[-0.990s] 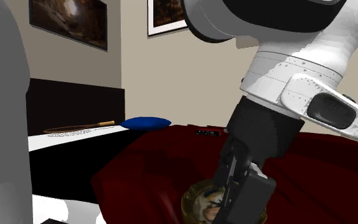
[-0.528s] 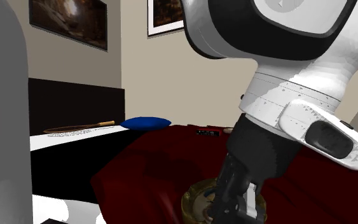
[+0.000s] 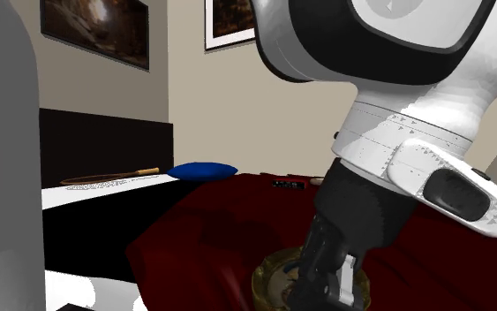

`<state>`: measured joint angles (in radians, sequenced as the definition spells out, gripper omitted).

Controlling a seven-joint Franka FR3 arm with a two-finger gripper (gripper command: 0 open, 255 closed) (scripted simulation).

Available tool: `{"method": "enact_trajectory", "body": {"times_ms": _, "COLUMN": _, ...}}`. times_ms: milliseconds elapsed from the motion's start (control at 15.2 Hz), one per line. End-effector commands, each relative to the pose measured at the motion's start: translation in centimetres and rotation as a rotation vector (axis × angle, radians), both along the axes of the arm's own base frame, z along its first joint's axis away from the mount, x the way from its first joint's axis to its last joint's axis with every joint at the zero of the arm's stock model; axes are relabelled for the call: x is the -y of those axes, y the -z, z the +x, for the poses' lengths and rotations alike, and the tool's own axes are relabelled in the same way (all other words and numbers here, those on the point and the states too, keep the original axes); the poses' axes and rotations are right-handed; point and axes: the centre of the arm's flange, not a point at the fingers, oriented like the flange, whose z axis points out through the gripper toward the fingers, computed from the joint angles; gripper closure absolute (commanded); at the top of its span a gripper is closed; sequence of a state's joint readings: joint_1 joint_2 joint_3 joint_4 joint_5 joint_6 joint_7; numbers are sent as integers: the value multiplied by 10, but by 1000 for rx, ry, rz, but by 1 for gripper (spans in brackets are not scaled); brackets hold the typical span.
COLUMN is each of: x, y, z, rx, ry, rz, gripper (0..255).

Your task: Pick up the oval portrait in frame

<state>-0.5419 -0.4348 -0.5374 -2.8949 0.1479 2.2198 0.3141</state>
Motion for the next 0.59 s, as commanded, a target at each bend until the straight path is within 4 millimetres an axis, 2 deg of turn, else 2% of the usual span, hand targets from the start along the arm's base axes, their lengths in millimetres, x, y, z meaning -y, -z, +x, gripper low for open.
{"method": "enact_trajectory", "body": {"times_ms": 0, "x": 0, "y": -5, "z": 0, "rx": 0, "ry": 0, "rz": 0, "gripper": 255}}
{"method": "enact_trajectory", "body": {"times_ms": 528, "x": 0, "y": -48, "z": 0, "rx": 0, "ry": 0, "rz": 0, "gripper": 255}}
